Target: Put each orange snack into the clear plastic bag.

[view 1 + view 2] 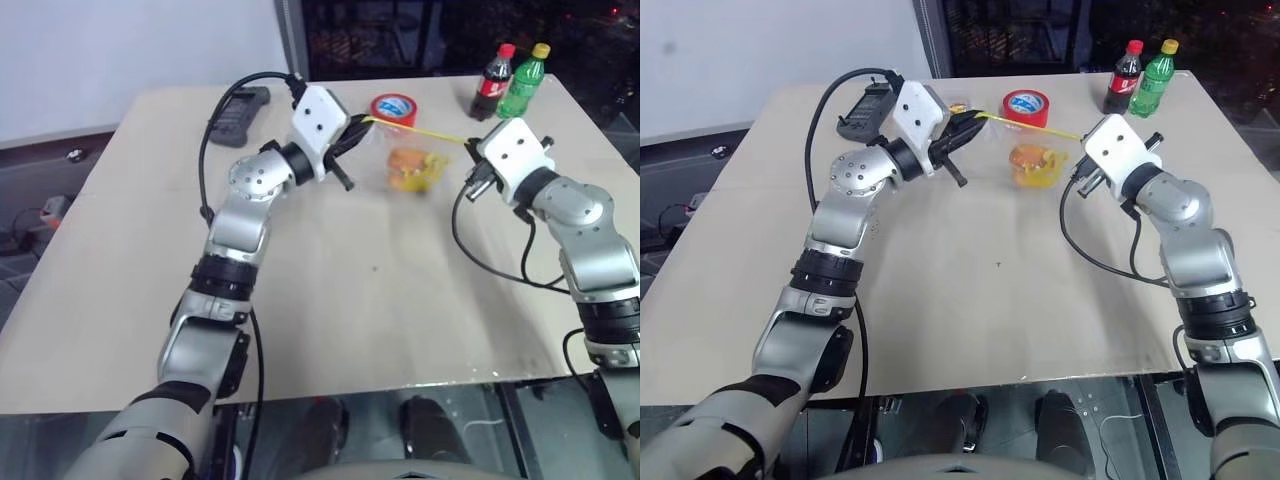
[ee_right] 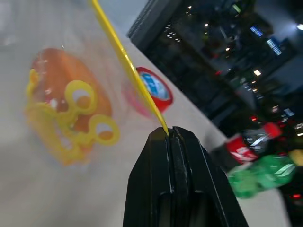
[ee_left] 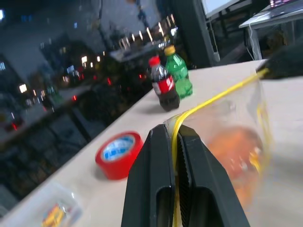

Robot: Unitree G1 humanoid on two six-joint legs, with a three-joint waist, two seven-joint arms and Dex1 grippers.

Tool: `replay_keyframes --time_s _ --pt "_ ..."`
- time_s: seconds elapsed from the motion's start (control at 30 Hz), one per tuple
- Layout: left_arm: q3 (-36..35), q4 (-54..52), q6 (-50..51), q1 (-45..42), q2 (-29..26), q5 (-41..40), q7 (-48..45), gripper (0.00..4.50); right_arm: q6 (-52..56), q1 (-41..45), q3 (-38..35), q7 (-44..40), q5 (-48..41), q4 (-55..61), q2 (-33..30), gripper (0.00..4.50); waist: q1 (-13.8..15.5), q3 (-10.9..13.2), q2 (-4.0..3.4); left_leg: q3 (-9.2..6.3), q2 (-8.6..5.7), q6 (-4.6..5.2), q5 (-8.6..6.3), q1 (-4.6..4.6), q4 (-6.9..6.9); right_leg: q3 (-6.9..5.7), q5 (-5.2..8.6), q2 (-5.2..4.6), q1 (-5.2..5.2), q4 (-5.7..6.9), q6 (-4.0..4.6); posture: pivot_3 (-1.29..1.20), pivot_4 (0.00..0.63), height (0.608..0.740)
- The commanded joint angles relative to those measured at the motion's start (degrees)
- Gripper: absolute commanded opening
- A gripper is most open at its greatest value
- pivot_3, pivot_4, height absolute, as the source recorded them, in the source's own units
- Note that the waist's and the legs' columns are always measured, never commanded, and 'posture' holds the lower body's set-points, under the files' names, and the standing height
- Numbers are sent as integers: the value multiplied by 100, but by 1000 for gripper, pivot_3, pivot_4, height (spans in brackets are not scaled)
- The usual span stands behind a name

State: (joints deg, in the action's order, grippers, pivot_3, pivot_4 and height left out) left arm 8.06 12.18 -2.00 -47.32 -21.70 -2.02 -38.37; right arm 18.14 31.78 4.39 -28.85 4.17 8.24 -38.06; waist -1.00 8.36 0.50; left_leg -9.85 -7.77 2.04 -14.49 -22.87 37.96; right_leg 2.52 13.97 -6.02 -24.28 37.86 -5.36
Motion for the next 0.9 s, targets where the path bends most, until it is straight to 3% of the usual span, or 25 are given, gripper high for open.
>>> replay_keyframes --time_s 0.03,0.2,0.27,0.3,0.4,0.5,0.53,0.57,0.6,0.73,0.9 --pt "227 -615 -603 1181 -492 277 -362 0 156 -781 -62 -276 112 812 -312 16 -23 -10 -14 3 0 0 0 12 -11 5 1 0 2 0 1 0 150 740" --pt "543 -1241 -640 2369 -924 387 -742 0 289 -1731 145 -780 129 1458 -664 16 -20 8 -9 7 -1 -3 3 -19 -2 19 -2 5 -40 21 1 0 150 740" --pt "548 -1484 -395 2773 -1088 247 -956 0 342 -1999 123 -896 70 1618 -739 561 4 4 -14 8 -1 -3 2 -2 8 18 -3 6 -19 25 -1 0 150 740" --pt "504 -1609 -248 2910 -1136 141 -1010 710 393 -2078 89 -960 6 1706 -775 879 4 3 -16 8 1 -1 0 18 4 18 -3 6 -1 20 -1 0 150 740" --pt "121 -2187 549 3286 -1300 -557 -1199 1915 626 -2399 -300 -1216 -374 1965 -899 2359 36 6 -15 6 0 24 -15 45 -2 13 -3 7 29 10 -3 0 150 740" --pt "-811 -2874 1827 3922 -1779 -1778 -1483 3113 1024 -3119 -1356 -1720 -1163 2247 -1017 3572 64 6 -11 -4 1 9 -6 40 1 3 -3 6 29 10 -4 0 150 740" --pt "-1051 -3054 2129 4081 -1917 -2064 -1555 3243 1131 -3330 -1652 -1874 -1374 2324 -1042 3749 61 6 -11 -10 6 4 -3 30 0 -1 -2 7 24 4 -3 0 150 740" --pt "-1311 -3238 2449 4230 -2062 -2387 -1589 3764 1254 -3552 -1985 -2016 -1627 2408 -1054 4274 63 7 -14 -9 10 5 -5 33 -4 1 -2 11 27 -3 -2 0 150 740" --pt "-1501 -3384 2698 4358 -2190 -2618 -1631 4067 1315 -3722 -2243 -2100 -1794 2463 -1061 4479 67 8 -15 -7 10 5 -5 33 -8 2 -2 10 26 -6 -2 0 150 740" --pt "-2128 -3792 3350 4830 -2631 -3252 -1791 4067 1526 -4174 -3022 -2339 -2349 2595 -1067 4479 73 10 -17 0 10 28 -19 42 -10 5 -2 7 36 -9 -3 0 150 740" --pt "-2378 -3924 3579 4906 -2730 -3495 -1735 4067 1597 -4295 -3301 -2375 -2795 2629 -989 4479 110 11 -14 4 12 33 -23 92 -36 5 1 2 79 -14 -6 0 150 740"
